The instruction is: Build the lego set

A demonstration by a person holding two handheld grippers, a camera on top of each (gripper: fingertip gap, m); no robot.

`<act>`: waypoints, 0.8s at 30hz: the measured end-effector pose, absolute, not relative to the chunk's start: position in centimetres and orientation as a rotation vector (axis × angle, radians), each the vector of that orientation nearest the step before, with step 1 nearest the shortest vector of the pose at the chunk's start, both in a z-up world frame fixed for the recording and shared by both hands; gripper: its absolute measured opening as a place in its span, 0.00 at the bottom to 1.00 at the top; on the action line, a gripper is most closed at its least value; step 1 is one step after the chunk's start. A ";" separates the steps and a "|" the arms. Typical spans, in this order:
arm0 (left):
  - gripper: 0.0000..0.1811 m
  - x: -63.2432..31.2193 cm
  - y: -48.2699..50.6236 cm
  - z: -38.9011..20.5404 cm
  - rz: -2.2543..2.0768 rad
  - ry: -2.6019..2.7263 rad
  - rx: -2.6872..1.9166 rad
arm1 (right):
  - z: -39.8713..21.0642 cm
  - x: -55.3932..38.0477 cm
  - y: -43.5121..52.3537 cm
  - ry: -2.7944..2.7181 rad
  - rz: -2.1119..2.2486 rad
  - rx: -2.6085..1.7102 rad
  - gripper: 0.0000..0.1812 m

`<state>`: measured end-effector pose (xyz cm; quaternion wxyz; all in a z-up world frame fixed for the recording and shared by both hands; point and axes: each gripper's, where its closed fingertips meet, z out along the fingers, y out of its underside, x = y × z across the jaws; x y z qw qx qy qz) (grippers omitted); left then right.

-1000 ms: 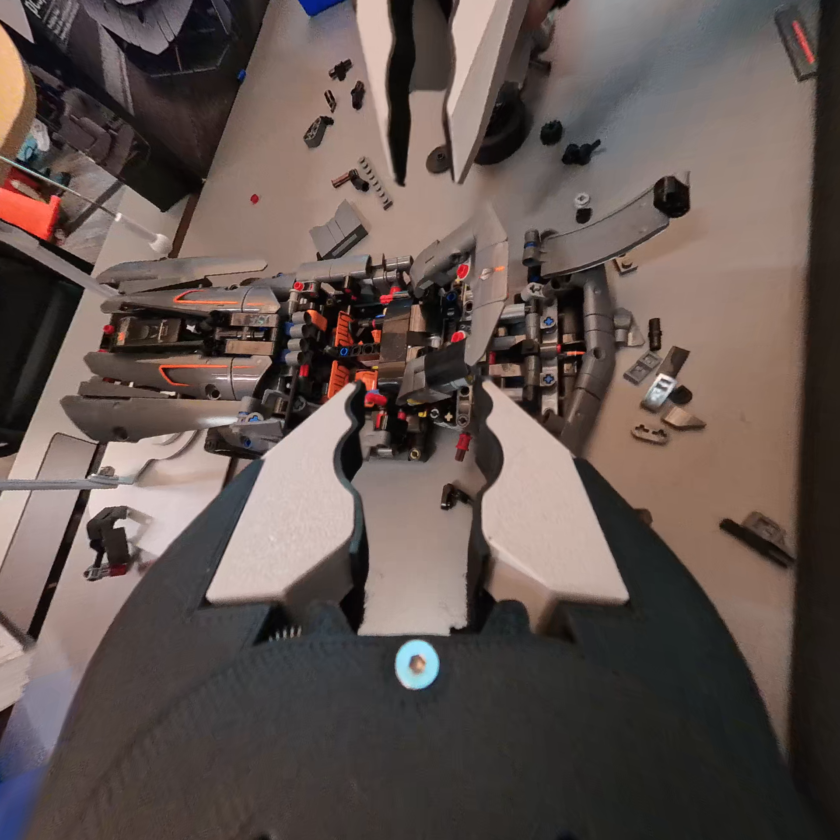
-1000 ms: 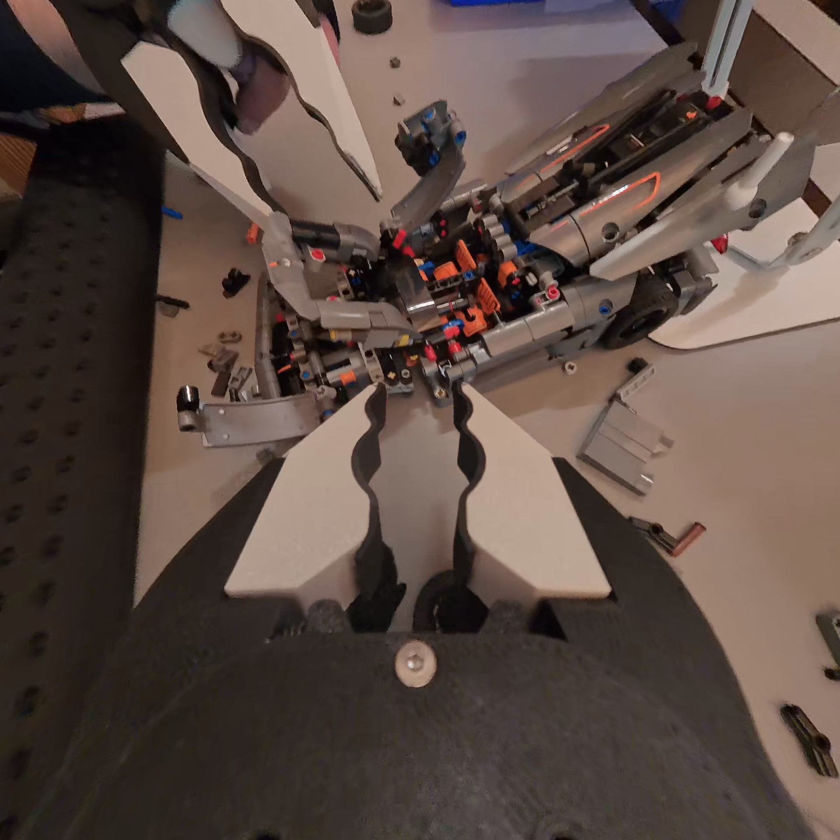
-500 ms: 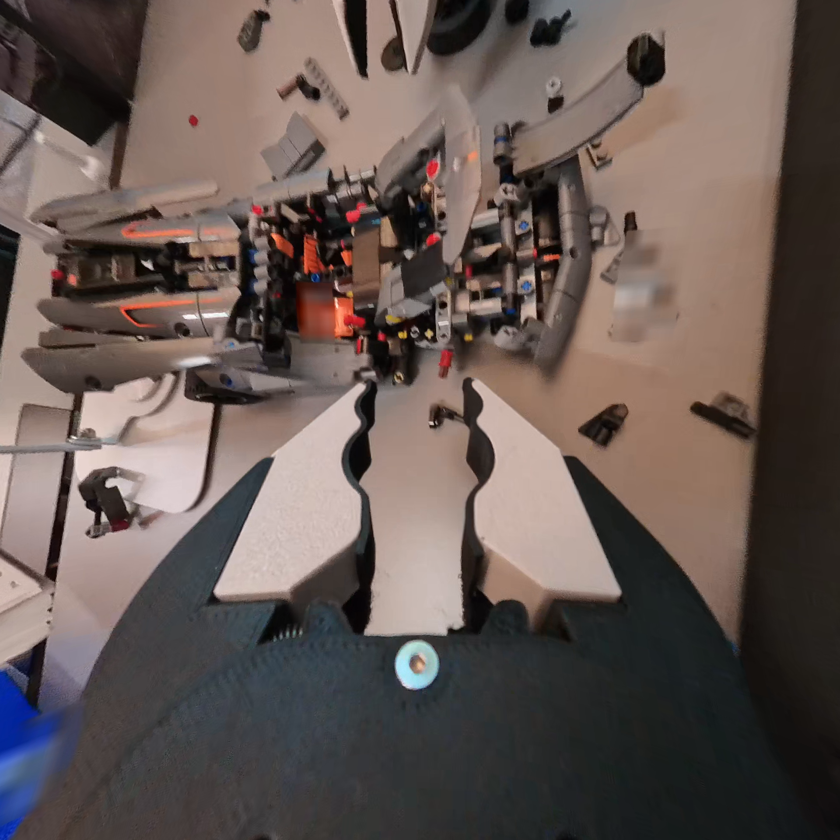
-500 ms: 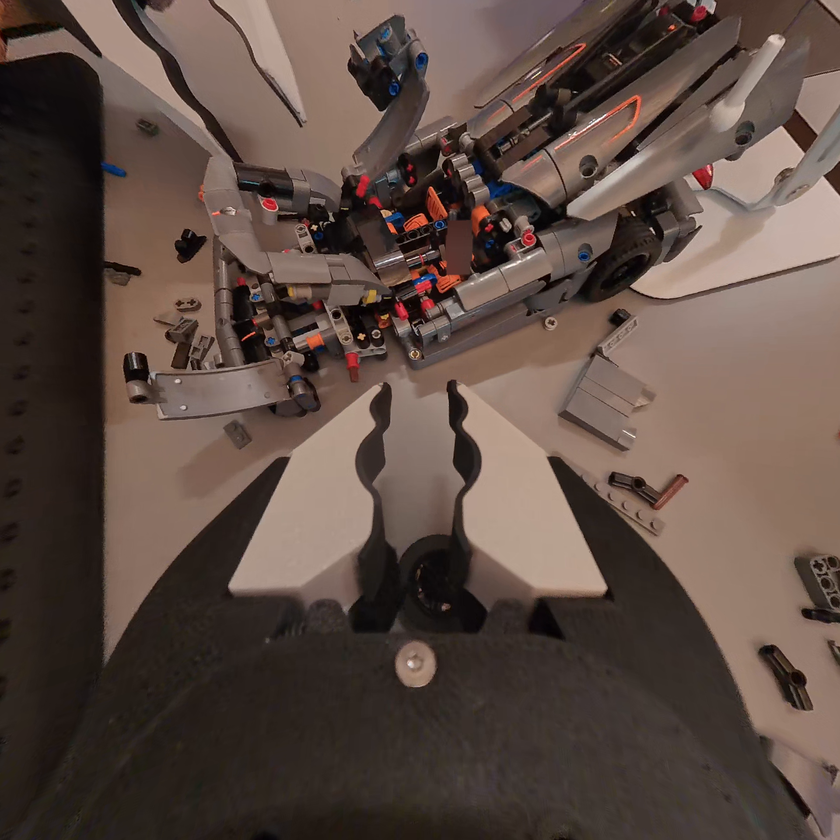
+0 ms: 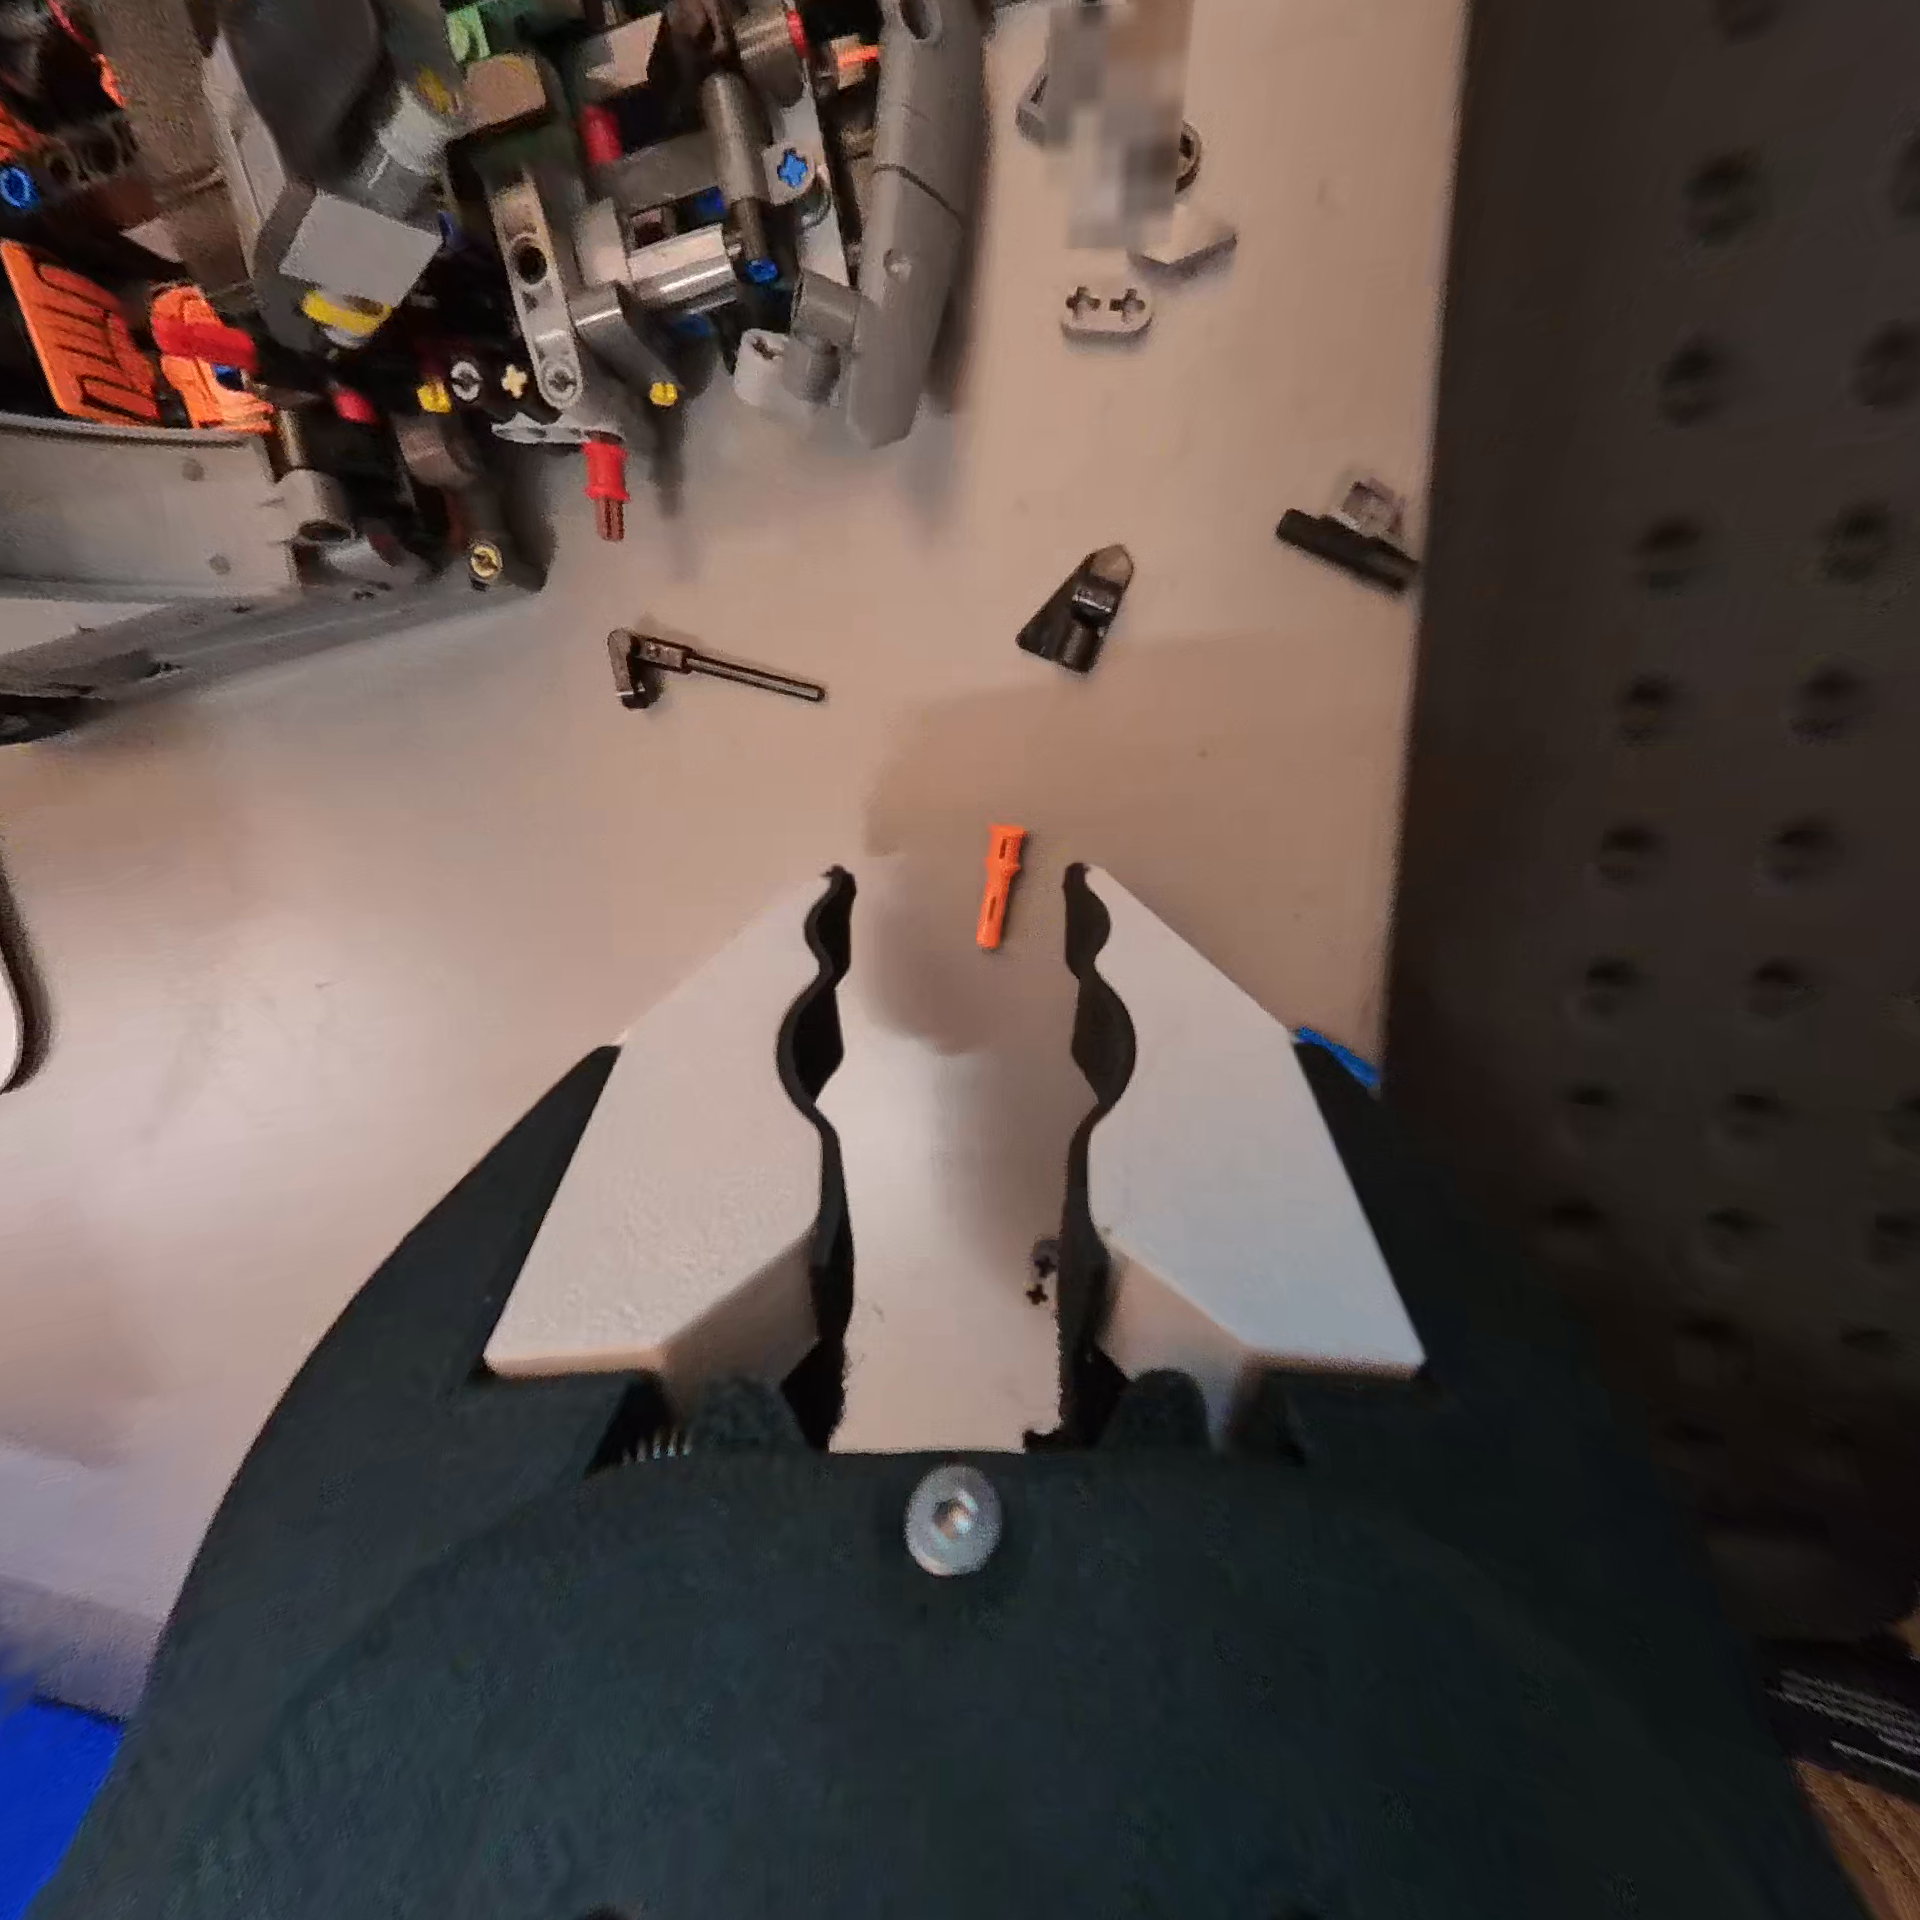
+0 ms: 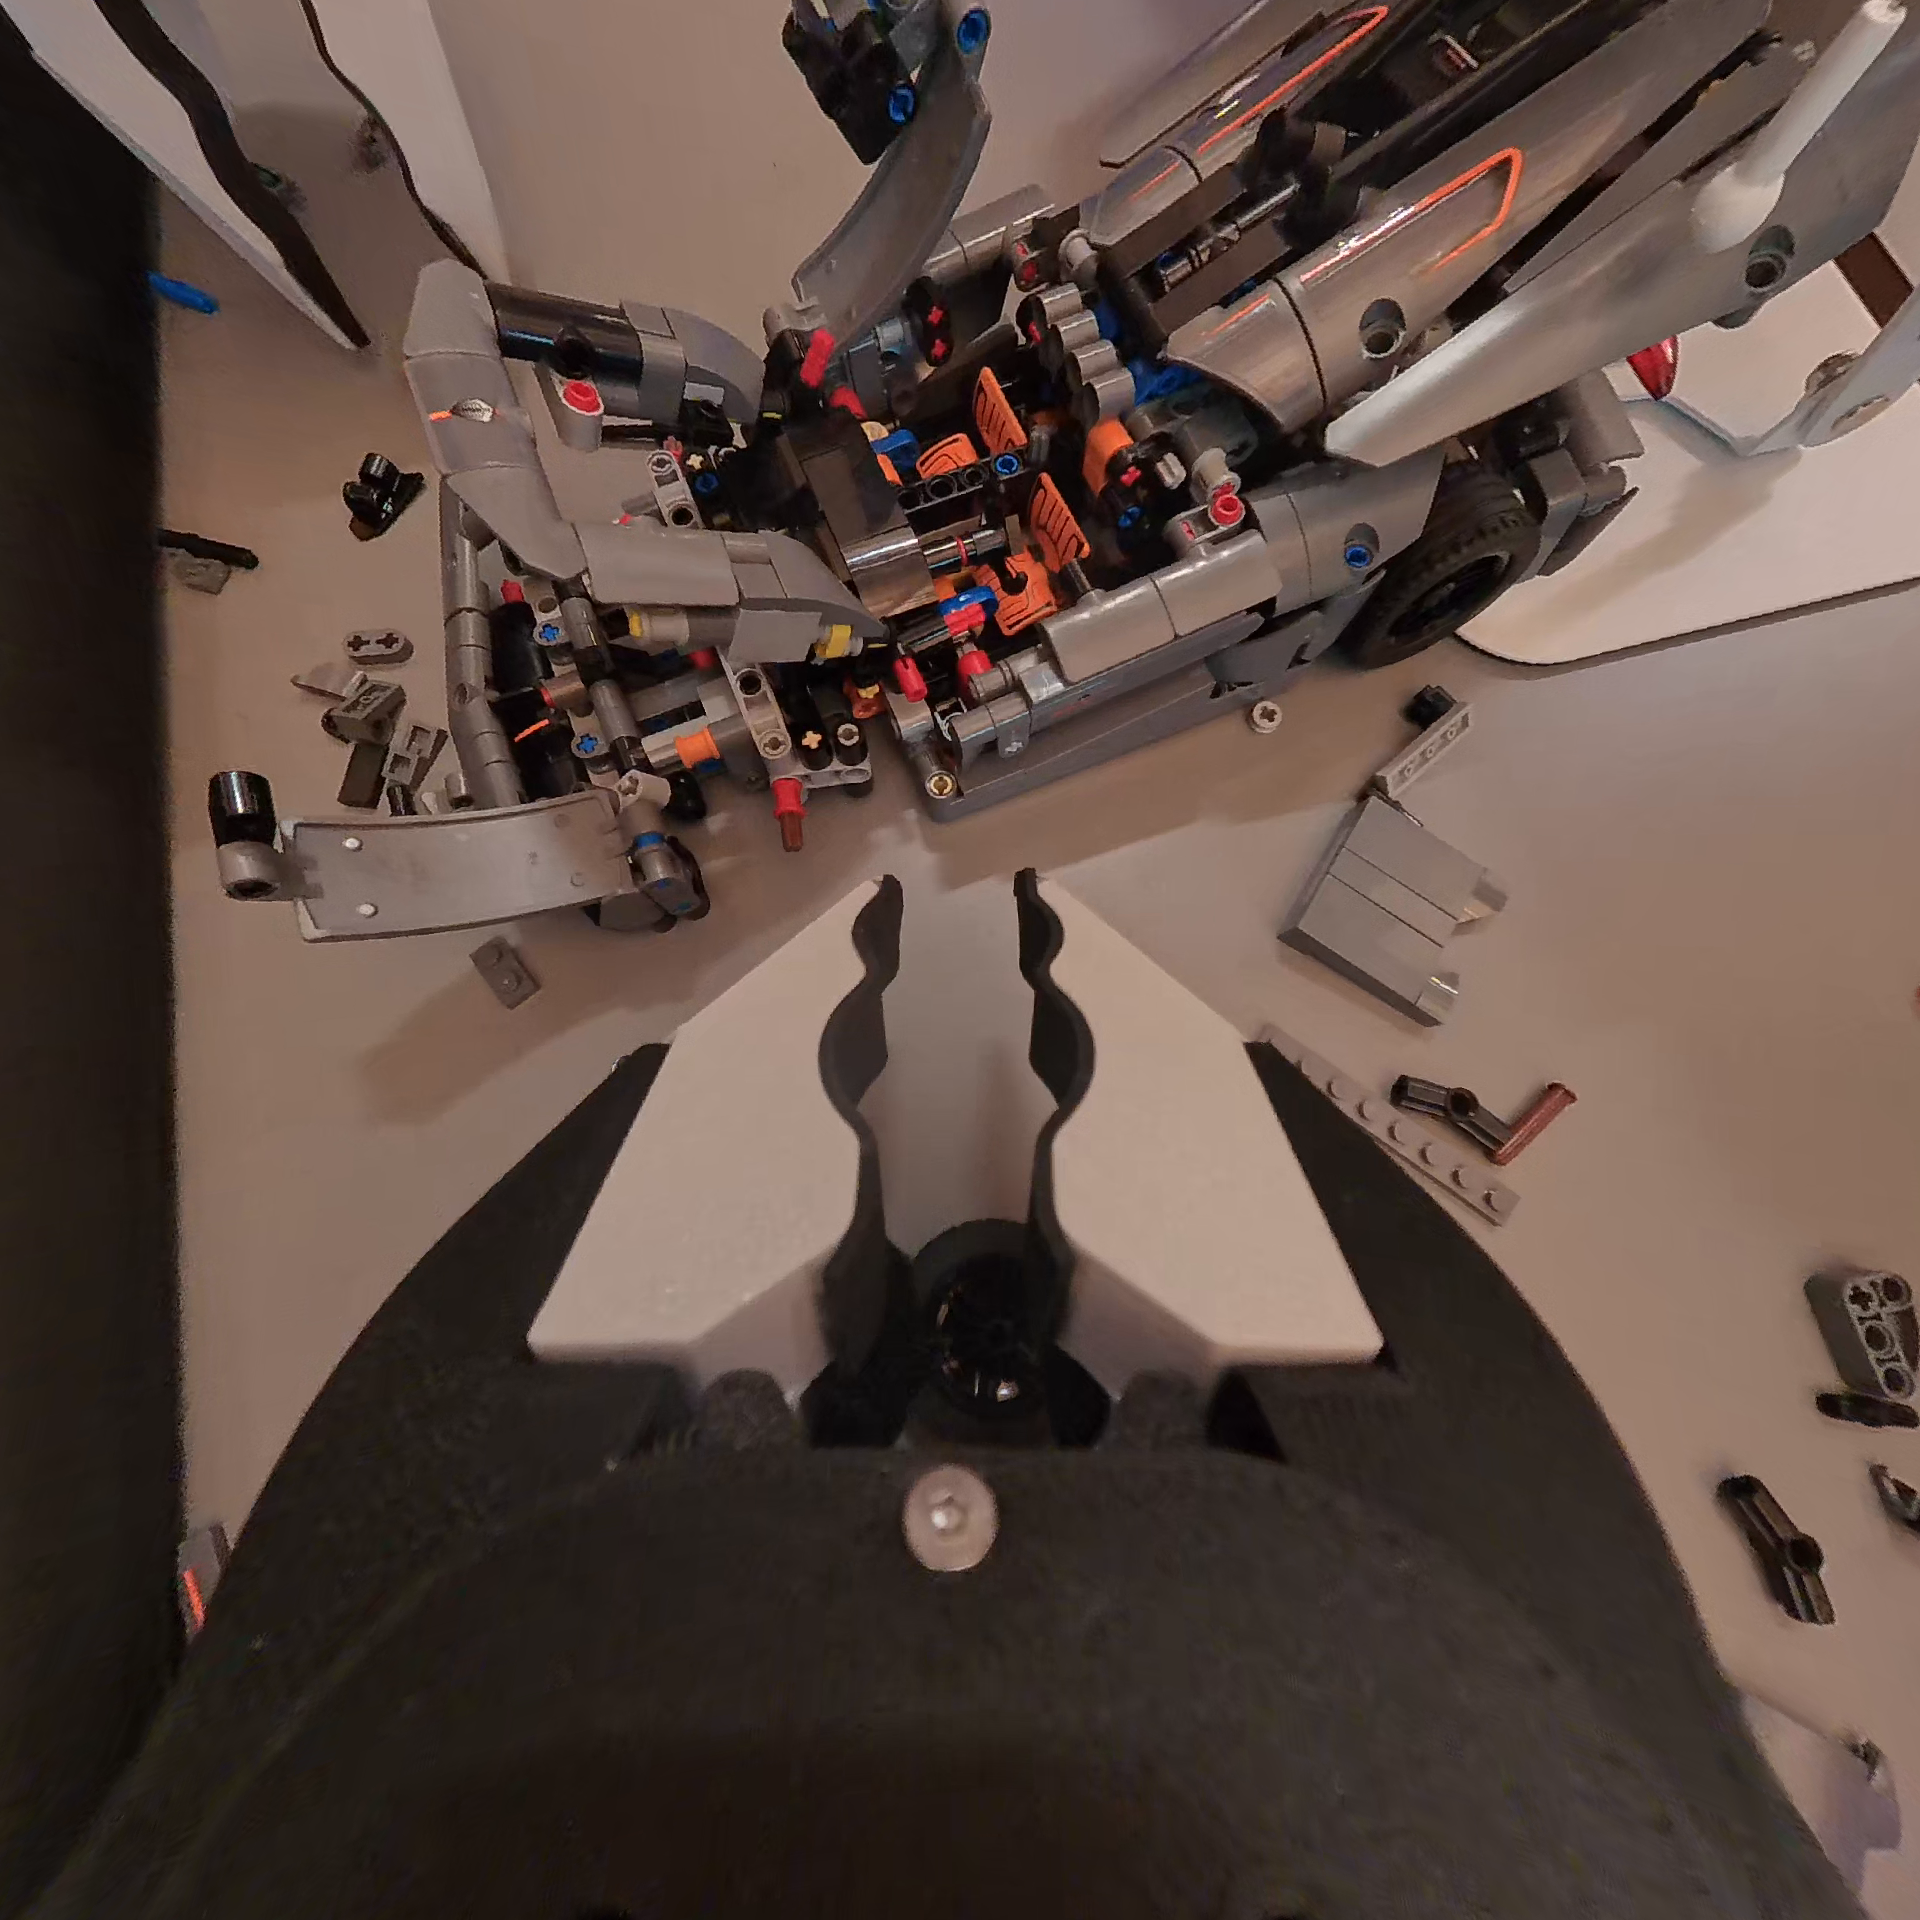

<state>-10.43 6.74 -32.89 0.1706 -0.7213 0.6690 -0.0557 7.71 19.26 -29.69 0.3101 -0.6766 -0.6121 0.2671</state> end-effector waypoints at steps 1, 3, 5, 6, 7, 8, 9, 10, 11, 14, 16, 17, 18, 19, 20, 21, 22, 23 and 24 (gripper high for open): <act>0.20 -10.6 6.6 -33.1 -0.146 1.914 -2.057 | -29.7 7.7 19.3 -1.616 0.706 -1.786 0.11; 0.17 -10.7 6.3 -33.6 -0.152 1.939 -2.074 | -29.6 7.7 19.3 -1.616 0.704 -1.786 0.11; 0.15 -10.3 5.9 -33.7 -0.213 1.941 -2.076 | -29.6 7.7 19.2 -1.616 0.705 -1.783 0.11; 0.14 -10.2 6.0 -33.7 -0.216 1.937 -2.075 | -29.6 7.7 19.2 -1.616 0.706 -1.782 0.11; 0.13 -10.2 6.0 -33.7 -0.224 1.934 -2.076 | -29.6 7.7 19.2 -1.618 0.705 -1.782 0.11; 0.11 -10.2 6.0 -33.7 -0.238 1.933 -2.074 | -29.6 7.7 19.2 -1.620 0.704 -1.781 0.11; 0.09 -10.1 6.0 -33.7 -0.245 1.933 -2.068 | -29.5 7.7 19.2 -1.621 0.705 -1.780 0.11; 0.06 -10.0 6.0 -33.8 -0.251 1.938 -2.064 | -29.5 7.6 19.2 -1.621 0.705 -1.778 0.11; 0.03 -10.0 6.0 -33.8 -0.253 1.943 -2.061 | -29.5 7.6 19.2 -1.621 0.705 -1.777 0.11; 0.02 -9.9 6.1 -33.8 -0.238 1.950 -2.048 | -29.3 7.6 19.2 -1.618 0.707 -1.772 0.11; 0.02 -9.9 6.3 -33.8 -0.227 1.950 -2.040 | -29.3 7.7 19.2 -1.617 0.706 -1.771 0.11; 0.02 -9.8 6.4 -33.8 -0.217 1.949 -2.033 | -29.2 7.7 19.2 -1.616 0.704 -1.770 0.11; 0.02 -9.8 6.4 -33.8 -0.216 1.951 -2.032 | -29.1 7.6 19.2 -1.615 0.706 -1.767 0.11; 0.02 -9.7 6.5 -33.8 -0.210 1.952 -2.030 | -29.1 7.6 19.1 -1.615 0.709 -1.765 0.11; 0.02 -9.7 6.6 -33.8 -0.199 1.952 -2.025 | -29.1 7.6 19.0 -1.625 0.716 -1.765 0.08; 0.02 -9.7 6.6 -33.8 -0.202 1.954 -2.024 | -29.2 7.6 18.6 -1.644 0.727 -1.761 0.04; 0.02 -9.5 6.5 -33.7 -0.210 1.953 -2.016 | -29.2 7.6 18.5 -1.656 0.726 -1.756 0.04; 0.02 -9.4 6.6 -33.6 -0.206 1.949 -2.007 | -29.3 7.5 18.5 -1.658 0.716 -1.753 0.05; 0.02 -9.5 6.7 -33.5 -0.195 1.944 -2.005 | -29.3 7.5 18.5 -1.658 0.709 -1.752 0.06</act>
